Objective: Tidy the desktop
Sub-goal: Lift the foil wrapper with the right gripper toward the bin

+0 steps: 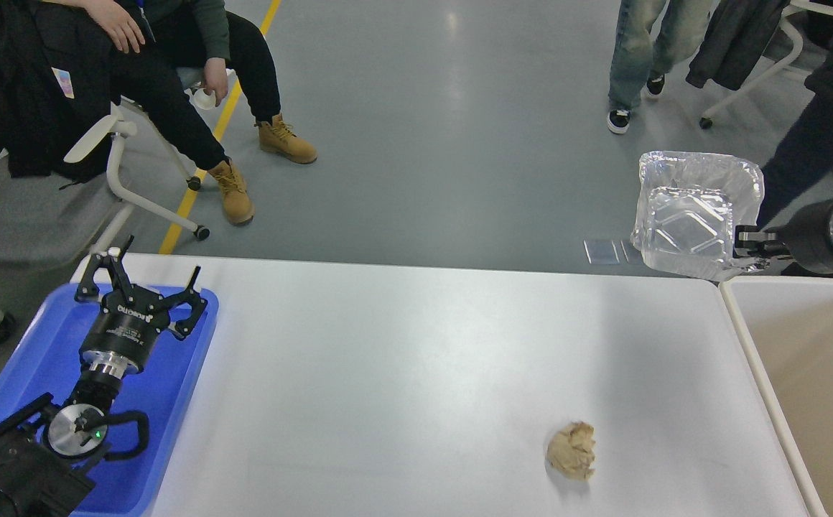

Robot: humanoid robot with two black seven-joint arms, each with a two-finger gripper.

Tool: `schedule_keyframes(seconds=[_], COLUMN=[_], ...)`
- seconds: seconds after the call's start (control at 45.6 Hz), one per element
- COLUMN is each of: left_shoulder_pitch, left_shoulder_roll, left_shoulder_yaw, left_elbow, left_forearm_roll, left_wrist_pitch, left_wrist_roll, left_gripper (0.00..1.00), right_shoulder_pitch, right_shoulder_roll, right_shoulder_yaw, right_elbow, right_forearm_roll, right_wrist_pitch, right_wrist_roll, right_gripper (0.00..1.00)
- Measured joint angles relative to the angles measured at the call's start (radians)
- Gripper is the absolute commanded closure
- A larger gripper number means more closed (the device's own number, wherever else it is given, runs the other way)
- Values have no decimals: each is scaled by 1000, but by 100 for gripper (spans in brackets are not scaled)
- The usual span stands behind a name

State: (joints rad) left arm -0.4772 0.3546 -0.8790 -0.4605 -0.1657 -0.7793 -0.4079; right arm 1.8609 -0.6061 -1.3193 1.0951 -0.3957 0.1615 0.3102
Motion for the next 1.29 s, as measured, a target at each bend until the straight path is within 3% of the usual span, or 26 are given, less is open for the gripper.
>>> schedule_keyframes(seconds=[0.526, 0.942, 1.293], left_shoulder_pitch=[0, 0, 0], left_shoulder_roll=[0, 0, 0], left_shoulder_yaw=[0, 0, 0], left_elbow=[0, 0, 0], left_forearm_roll=[0, 0, 0], left_wrist_pitch=[0, 0, 0], left_wrist_roll=[0, 0, -1], left_gripper=[1, 1, 1], right_shoulder_pitch=[379, 426, 410], right_shoulder_roll=[-30, -43, -175], right_shoulder_yaw=[-72, -103, -134], right_elbow=[98, 98, 58], right_forearm_roll=[-6, -7, -26], right_wrist_pitch=[284, 334, 354], right_wrist_roll=[1, 1, 1], right_gripper=[100, 100, 100])
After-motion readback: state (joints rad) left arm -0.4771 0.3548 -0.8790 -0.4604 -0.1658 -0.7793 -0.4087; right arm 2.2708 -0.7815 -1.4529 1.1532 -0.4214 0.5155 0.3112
